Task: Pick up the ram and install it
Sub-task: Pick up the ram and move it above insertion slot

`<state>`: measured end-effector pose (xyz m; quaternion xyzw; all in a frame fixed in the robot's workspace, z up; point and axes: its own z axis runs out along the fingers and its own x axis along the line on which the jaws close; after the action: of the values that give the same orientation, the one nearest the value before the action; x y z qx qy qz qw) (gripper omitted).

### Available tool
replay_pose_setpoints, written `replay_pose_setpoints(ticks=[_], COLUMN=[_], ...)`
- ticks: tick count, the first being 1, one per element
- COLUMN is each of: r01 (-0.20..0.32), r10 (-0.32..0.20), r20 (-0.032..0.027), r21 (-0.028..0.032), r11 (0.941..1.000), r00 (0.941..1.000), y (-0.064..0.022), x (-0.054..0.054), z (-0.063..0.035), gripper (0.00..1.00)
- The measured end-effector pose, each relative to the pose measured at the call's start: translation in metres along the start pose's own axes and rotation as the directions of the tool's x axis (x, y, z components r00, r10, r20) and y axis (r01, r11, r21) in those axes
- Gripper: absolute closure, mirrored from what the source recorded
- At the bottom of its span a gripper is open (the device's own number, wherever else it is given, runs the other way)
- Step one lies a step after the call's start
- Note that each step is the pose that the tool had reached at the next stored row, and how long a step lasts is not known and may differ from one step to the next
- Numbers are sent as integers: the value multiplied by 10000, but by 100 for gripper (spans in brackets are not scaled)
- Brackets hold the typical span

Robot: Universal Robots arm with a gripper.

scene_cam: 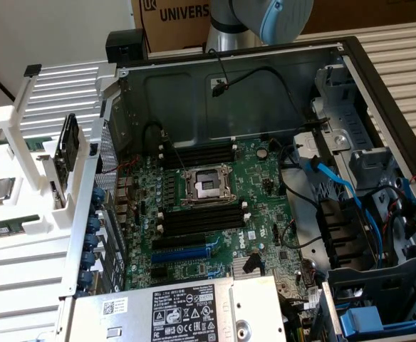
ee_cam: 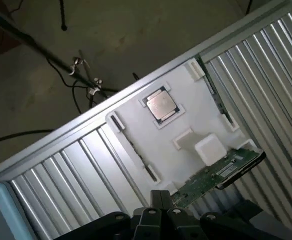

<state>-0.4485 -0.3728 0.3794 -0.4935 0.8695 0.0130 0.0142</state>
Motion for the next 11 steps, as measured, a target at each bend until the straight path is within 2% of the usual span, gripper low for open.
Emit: replay_pose_setpoints(ticks=[3,6,8,9,10,11], r01=[545,1093,1621,2183,2353,2711], r10=[-545,-1093,-1621,-2183,-2353,-2711], r20=[-5,-7,-9,-10,-9,-9], r21=[-21,-41,-62,-84,-90,-104], r11=[9985,9940,9868,9758,9719,9625], r00=[9985,9940,9868,9759,9719,9625], y=[0,0,0,0,0,0], x=[0,0,0,0,0,0], z=[2,4,6,9,10,12], gripper=[89,89,89,89,89,89])
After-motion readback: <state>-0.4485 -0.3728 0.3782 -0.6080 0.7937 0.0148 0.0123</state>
